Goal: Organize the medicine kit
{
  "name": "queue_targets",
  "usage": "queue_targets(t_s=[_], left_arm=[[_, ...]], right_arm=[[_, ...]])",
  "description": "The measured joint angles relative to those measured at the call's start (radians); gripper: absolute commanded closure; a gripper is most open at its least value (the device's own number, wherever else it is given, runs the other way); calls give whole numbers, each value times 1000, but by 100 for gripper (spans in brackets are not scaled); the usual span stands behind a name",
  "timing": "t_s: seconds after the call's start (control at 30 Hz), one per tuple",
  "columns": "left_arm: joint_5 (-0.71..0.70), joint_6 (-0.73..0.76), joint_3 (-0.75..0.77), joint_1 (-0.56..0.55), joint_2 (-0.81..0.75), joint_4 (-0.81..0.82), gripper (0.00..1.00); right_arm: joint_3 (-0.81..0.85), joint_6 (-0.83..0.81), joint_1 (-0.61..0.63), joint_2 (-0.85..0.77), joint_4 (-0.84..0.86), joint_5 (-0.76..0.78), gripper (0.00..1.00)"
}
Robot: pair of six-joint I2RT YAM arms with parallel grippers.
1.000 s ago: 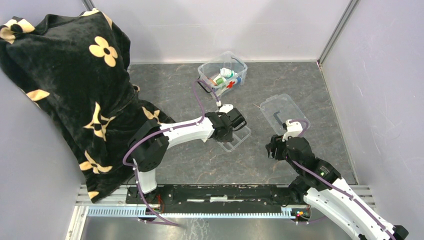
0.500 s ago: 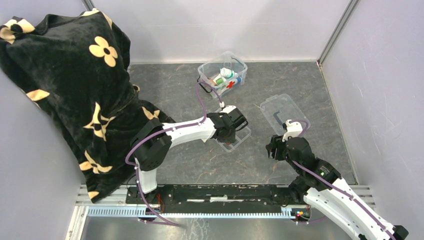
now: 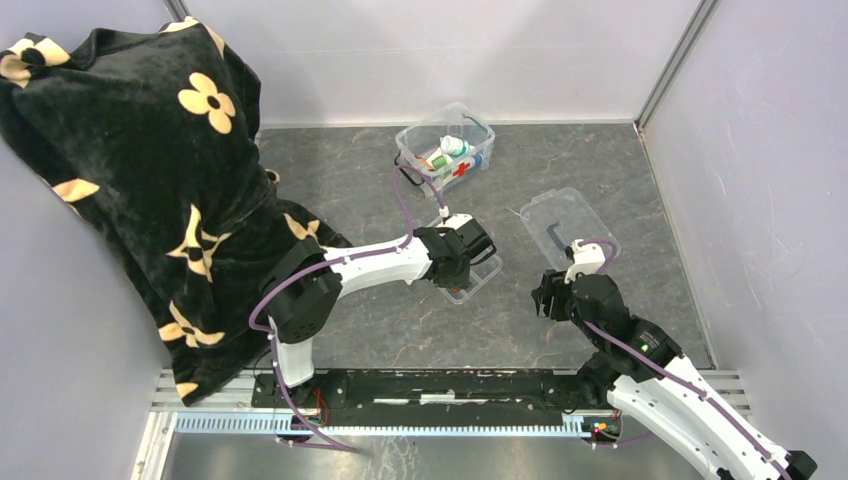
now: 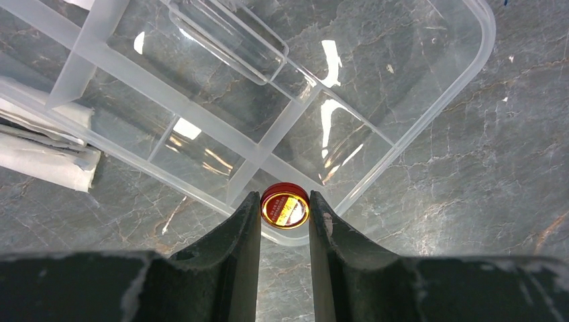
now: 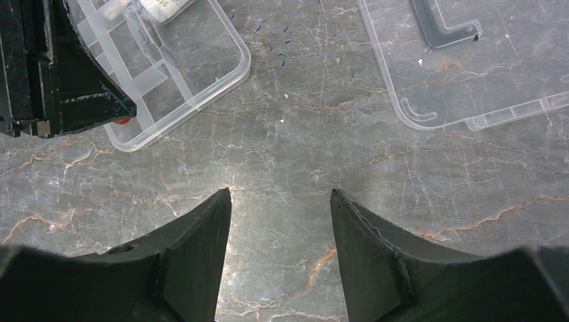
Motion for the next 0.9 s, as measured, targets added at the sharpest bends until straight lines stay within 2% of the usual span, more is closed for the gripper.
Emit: queue_targets(t_s=[0.33,0.77,0.9], left_arm=[[-2,0,-16,-3,-18,-11,59],[-6,0,-15,-3,-18,-16,54],[-29,0,-14,-4,-24,-35,49]], right_arm=[[0,0,0,0,0,0,37],[0,0,0,0,0,0,37],[0,0,0,0,0,0,37]])
